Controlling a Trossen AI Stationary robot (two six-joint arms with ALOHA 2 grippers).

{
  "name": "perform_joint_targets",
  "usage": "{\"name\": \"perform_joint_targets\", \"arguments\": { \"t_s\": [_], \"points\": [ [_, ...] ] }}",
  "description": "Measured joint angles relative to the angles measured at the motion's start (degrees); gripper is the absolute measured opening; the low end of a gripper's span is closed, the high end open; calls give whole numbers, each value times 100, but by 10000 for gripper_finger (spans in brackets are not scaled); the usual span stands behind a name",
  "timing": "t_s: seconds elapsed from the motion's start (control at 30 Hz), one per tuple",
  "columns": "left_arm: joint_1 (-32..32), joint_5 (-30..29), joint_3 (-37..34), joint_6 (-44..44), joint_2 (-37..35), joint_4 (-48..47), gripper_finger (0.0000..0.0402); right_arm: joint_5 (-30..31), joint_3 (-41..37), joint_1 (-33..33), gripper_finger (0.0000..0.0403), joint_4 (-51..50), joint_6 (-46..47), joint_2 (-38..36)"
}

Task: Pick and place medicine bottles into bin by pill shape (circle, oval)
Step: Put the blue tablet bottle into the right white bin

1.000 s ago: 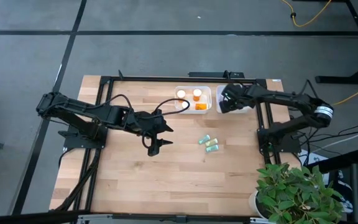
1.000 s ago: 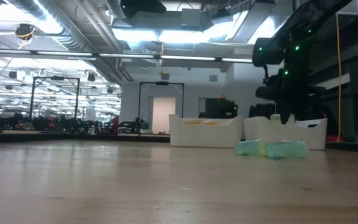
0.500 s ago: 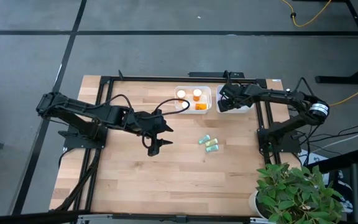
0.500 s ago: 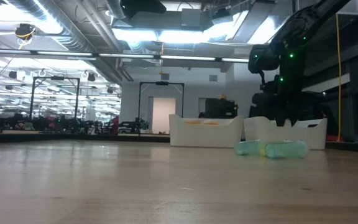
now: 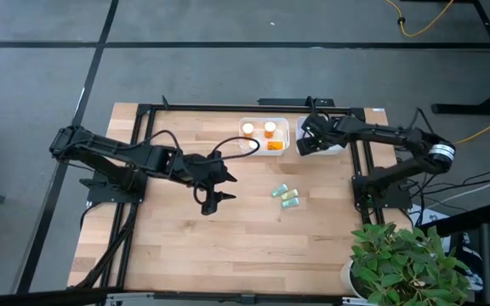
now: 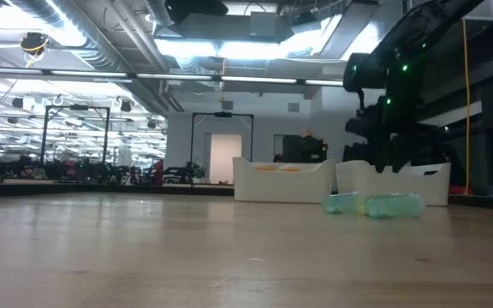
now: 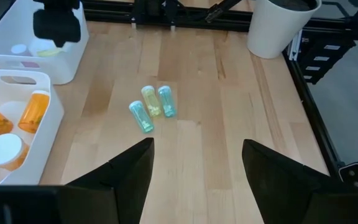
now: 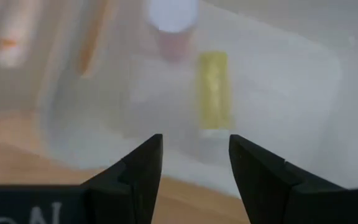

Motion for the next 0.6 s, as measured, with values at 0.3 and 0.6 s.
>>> {"name": "perform_joint_targets", "arguments": {
  "t_s": [0.3,0.6],
  "points": [
    [0,2,0,-5,1,0,237,-532,0,865,187,75,-578,-1163],
    [-2,2,0,-13,0,0,237,-1735,2,1914,187,1290,-1198,-1311]
  ]
}}
